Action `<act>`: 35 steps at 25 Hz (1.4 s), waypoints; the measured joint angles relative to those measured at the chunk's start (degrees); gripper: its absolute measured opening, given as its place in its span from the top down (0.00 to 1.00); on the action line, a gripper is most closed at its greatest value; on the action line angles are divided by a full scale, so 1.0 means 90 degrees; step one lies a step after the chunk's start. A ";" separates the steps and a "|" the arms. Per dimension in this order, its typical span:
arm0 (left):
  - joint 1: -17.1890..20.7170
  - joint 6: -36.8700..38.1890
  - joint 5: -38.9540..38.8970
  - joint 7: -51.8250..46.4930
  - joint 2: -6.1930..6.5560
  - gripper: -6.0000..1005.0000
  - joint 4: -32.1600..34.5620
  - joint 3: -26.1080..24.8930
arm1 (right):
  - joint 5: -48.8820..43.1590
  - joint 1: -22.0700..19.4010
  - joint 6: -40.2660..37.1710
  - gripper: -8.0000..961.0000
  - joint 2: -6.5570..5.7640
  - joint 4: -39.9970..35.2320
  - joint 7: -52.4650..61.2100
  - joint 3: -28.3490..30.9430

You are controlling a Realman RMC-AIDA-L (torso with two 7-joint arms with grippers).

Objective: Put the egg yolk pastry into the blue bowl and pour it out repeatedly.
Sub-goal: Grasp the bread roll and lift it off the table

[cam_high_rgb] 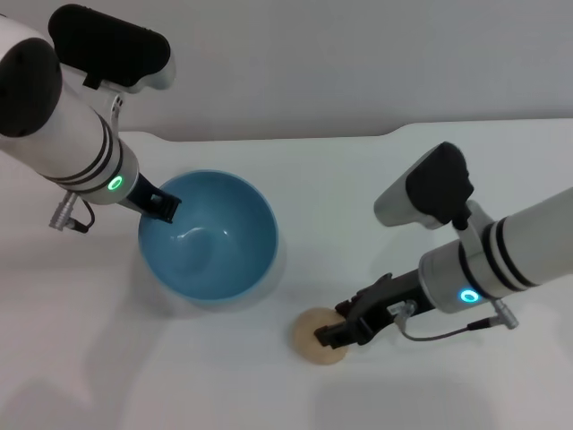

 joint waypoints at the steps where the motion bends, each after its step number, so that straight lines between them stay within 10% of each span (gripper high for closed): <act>1: -0.0004 0.0001 0.0000 0.0000 0.0000 0.99 0.0000 0.0000 | 0.0048 0.0002 -0.0056 0.48 0.0000 -0.0015 0.0001 -0.0095; 35: -0.0051 -0.0056 -0.0004 0.0176 -0.0001 0.99 0.0010 0.0007 | -0.0064 -0.0207 0.0437 0.77 -0.0068 0.0951 0.0542 0.0121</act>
